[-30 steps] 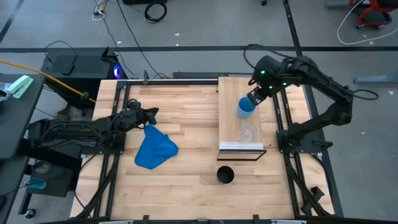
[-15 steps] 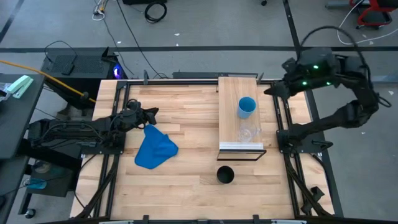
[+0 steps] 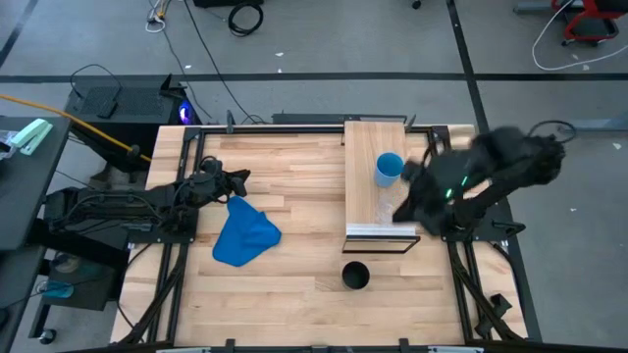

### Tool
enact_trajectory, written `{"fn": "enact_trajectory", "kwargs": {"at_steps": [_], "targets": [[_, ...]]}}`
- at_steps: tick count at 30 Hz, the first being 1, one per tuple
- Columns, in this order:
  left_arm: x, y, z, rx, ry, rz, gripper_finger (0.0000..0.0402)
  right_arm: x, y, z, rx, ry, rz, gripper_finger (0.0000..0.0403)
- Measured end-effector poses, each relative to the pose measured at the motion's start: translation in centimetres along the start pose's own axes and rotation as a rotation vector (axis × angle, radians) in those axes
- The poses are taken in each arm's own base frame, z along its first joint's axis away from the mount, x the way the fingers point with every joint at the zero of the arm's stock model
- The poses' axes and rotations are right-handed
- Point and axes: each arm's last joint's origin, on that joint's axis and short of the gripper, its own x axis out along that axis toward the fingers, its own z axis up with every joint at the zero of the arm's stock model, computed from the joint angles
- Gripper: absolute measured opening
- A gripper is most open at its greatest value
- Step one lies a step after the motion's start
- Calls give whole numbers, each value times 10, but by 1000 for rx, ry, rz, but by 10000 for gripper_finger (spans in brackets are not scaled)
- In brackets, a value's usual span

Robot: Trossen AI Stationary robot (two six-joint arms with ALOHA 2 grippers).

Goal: Stack small to large cups/mugs on shelf
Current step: Put the black cup on the shelf

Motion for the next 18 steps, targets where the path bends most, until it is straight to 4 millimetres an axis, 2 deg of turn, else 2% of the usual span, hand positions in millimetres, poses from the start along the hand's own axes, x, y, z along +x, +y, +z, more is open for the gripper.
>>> {"fn": "enact_trajectory", "kwargs": {"at_steps": [7, 11, 18], "targets": [[0, 0, 0, 0, 0, 0, 86, 65, 26, -28, -94, 152, -184, 86], [0, 0, 0, 0, 0, 0, 91, 101, 33, -40, -144, 223, -303, 84], [0, 0, 0, 0, 0, 0, 90, 160, 36, -46, -141, 306, -446, 81]]}}
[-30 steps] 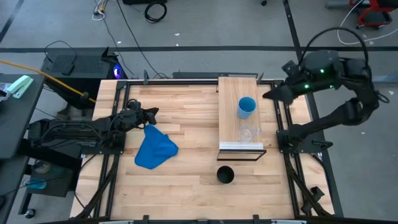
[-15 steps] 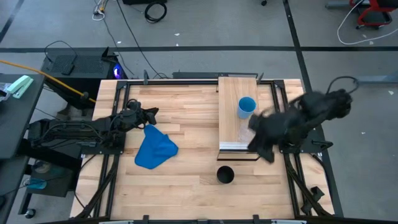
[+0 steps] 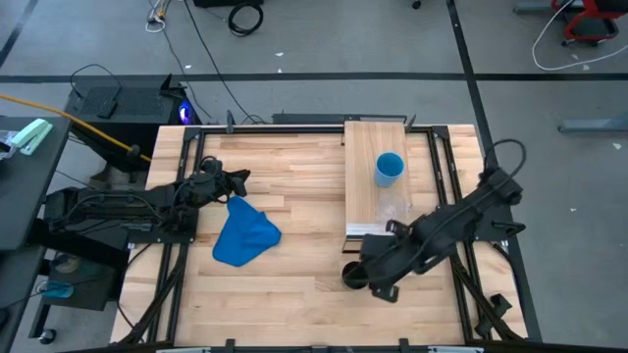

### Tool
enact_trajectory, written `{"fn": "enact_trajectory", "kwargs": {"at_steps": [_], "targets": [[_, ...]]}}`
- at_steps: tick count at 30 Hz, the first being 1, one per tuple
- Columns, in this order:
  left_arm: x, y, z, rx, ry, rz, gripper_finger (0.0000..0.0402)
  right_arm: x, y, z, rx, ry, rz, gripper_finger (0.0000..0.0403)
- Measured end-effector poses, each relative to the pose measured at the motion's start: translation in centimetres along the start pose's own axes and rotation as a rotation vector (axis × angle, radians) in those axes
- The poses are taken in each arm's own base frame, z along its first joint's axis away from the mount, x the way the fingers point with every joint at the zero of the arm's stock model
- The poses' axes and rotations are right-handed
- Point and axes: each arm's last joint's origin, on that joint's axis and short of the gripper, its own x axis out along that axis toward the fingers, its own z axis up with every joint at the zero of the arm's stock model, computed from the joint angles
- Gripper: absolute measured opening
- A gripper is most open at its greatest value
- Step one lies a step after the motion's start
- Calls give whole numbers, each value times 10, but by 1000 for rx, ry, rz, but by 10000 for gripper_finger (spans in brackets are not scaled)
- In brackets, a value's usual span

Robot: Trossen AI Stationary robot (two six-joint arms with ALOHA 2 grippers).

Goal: Stack small to large cups/mugs on shelf
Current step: Put the black cup on the shelf

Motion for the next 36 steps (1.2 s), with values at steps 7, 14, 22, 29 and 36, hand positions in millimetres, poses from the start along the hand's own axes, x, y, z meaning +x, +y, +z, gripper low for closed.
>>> {"fn": "enact_trajectory", "kwargs": {"at_steps": [7, 14, 22, 29, 36], "targets": [[0, 0, 0, 0, 0, 0, 86, 35, 13, 8, 152, 52, -86, 81], [0, 0, 0, 0, 0, 0, 94, 41, 15, 9, 427, 28, -119, 81], [0, 0, 0, 0, 0, 0, 86, 53, 21, 8, 536, 39, -148, 81], [0, 0, 0, 0, 0, 0, 90, 65, 25, 9, 548, 70, -173, 82], [0, 0, 0, 0, 0, 0, 91, 73, 25, 8, 610, 65, -177, 82]]}}
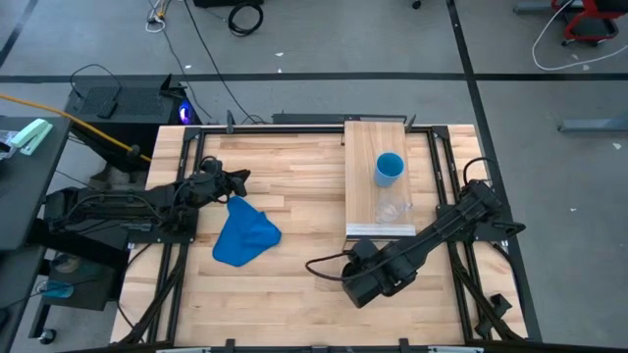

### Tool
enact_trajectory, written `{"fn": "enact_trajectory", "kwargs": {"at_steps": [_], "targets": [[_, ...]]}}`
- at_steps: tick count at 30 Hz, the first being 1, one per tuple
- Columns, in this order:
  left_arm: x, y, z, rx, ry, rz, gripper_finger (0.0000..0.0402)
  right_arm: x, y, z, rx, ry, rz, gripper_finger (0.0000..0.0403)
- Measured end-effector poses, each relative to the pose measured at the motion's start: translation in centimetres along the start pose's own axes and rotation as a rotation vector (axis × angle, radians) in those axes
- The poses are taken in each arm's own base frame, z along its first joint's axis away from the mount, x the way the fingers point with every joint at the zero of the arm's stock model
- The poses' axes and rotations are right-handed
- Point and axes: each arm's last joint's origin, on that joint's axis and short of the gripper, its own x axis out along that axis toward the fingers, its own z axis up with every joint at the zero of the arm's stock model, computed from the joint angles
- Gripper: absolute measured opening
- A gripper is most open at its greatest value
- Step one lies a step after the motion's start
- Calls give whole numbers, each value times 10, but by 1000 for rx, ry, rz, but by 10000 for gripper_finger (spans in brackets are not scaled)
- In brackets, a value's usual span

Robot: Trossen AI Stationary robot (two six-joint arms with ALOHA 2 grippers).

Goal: Stack small to large cups/mugs on shelf
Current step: Put the black cup on the shelf

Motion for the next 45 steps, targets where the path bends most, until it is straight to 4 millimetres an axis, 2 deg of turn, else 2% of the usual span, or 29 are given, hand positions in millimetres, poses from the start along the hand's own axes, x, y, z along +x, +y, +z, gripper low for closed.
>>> {"fn": "enact_trajectory", "kwargs": {"at_steps": [4, 7, 17, 24, 37, 45], "targets": [[0, 0, 0, 0, 0, 0, 86, 17, -4, -3, 37, 25, -48, 82], [0, 0, 0, 0, 0, 0, 85, 21, -6, -3, 54, 30, -62, 82], [0, 0, 0, 0, 0, 0, 93, 21, 0, 0, 70, 26, 8, 82], [0, 0, 0, -1, 0, -1, 85, 3, -9, 5, 95, -19, 61, 82], [0, 0, 0, 0, 0, 0, 93, 7, -7, 19, 72, -18, 54, 82], [0, 0, 0, 0, 0, 0, 85, 32, -9, 15, 69, 30, 42, 82]]}}
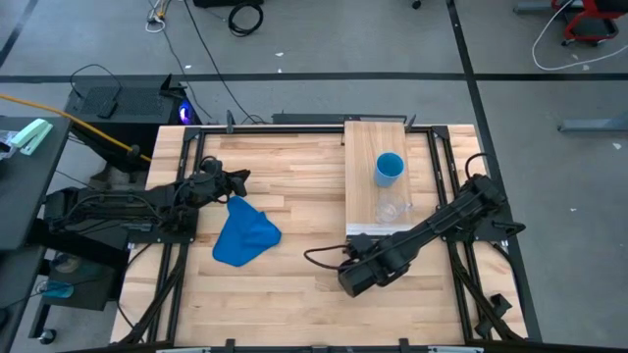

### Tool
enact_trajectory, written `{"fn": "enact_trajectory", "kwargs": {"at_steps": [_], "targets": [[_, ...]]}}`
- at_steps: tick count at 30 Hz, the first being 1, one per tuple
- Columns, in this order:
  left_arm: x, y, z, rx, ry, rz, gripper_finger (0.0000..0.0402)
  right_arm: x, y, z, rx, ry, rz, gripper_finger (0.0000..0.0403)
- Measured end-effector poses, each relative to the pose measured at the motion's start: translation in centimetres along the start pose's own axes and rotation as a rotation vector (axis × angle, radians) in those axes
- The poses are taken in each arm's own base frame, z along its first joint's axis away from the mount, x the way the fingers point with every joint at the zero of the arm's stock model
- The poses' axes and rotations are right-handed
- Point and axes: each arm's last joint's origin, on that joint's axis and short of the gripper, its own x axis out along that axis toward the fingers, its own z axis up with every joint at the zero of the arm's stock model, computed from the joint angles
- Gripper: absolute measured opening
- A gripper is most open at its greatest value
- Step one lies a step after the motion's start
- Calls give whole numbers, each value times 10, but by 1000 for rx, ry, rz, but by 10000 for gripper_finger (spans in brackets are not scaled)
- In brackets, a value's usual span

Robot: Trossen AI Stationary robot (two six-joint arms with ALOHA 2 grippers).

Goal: Stack small to large cups/mugs on shelf
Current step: Put the black cup on the shelf

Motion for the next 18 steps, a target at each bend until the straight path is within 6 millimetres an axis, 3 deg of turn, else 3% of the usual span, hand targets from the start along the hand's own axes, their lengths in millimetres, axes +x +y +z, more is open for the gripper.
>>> {"fn": "enact_trajectory", "kwargs": {"at_steps": [13, 18], "targets": [[0, 0, 0, 0, 0, 1, 91, 8, 2, 0, -13, 0, 29, 79], [0, 0, 0, 0, 0, 1, 85, 8, 2, 0, -42, 0, 30, 42]]}}
